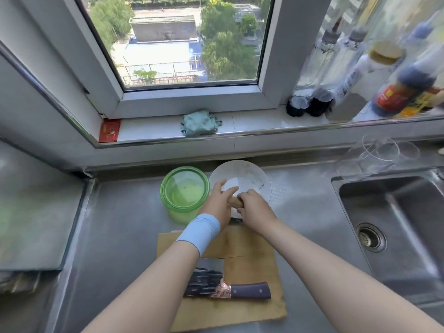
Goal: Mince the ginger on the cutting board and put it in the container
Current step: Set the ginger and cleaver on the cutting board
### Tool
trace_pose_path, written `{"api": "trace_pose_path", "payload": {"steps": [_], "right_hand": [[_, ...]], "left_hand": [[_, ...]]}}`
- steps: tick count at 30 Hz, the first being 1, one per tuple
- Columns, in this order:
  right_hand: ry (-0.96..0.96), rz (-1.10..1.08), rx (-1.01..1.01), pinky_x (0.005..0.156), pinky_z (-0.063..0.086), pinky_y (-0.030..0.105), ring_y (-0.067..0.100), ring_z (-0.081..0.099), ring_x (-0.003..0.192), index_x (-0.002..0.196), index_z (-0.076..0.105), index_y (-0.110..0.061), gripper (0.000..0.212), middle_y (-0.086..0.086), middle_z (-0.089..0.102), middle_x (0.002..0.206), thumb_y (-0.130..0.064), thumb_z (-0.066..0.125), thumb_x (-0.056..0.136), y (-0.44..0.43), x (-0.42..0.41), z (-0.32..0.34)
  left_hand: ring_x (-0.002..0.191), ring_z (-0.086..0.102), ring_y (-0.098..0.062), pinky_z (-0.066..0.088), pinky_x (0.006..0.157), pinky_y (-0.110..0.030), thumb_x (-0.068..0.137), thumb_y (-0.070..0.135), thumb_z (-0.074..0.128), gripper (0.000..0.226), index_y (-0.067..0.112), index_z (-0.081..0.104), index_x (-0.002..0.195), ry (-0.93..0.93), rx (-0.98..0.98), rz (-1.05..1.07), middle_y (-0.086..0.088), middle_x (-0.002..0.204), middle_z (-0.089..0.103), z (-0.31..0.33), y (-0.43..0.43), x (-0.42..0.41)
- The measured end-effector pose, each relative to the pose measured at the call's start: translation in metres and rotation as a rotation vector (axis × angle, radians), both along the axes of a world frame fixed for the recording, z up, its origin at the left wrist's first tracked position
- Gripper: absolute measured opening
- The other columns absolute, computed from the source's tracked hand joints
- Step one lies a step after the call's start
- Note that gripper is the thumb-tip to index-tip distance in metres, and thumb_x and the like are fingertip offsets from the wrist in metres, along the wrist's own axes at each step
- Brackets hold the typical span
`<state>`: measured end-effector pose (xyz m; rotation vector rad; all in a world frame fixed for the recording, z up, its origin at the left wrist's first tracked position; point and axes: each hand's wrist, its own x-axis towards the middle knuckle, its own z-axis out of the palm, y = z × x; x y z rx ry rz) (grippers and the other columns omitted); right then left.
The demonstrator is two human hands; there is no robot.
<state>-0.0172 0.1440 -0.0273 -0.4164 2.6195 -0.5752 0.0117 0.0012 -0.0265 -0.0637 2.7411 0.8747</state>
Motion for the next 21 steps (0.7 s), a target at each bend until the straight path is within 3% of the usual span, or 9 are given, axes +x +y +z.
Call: {"api": "trace_pose_path", "payload": {"steps": [3,7,14,21], "right_hand": [[-0.025,0.007,-0.074,0.087,0.044,0.032,0.022,0.053,0.106,0.117,0.06,-0.012,0.024,0.004,0.051,0.114,-0.007,0.056,0.094,-0.001,0.023,0.021],[-0.028,0.022,-0.136,0.094,0.046,0.034,0.018,0.056,0.107,0.124,0.063,-0.018,0.034,-0.002,0.054,0.116,-0.006,0.061,0.093,-0.011,0.057,0.034],[-0.029,0.084,-0.117,0.091,0.048,0.041,0.025,0.059,0.103,0.12,0.066,-0.014,0.036,0.004,0.059,0.114,-0.002,0.062,0.087,-0.049,0.103,0.017],[0.083,0.173,-0.026,0.079,0.05,0.043,0.031,0.06,0.093,0.103,0.066,-0.02,0.021,0.003,0.063,0.099,-0.014,0.056,0.085,-0.067,0.111,-0.02]], "left_hand": [[0.135,0.035,-0.02,0.032,0.112,-0.034,0.09,0.002,0.052,0.054,0.027,0.054,0.138,0.079,-0.002,-0.078,0.002,0.154,0.034,0.005,-0.014,0.023],[0.115,0.051,-0.023,0.039,0.096,-0.034,0.092,0.017,0.059,0.037,0.029,0.061,0.127,0.117,-0.107,-0.182,0.003,0.119,0.063,0.011,-0.04,0.052],[0.111,0.054,-0.025,0.039,0.082,-0.033,0.09,0.029,0.065,0.029,0.03,0.061,0.119,0.002,-0.218,-0.171,0.0,0.114,0.06,-0.001,-0.079,0.09],[0.112,0.054,-0.023,0.04,0.095,-0.036,0.083,0.038,0.07,0.022,0.037,0.061,0.103,-0.042,-0.272,-0.089,0.01,0.109,0.064,-0.021,-0.092,0.107]]}}
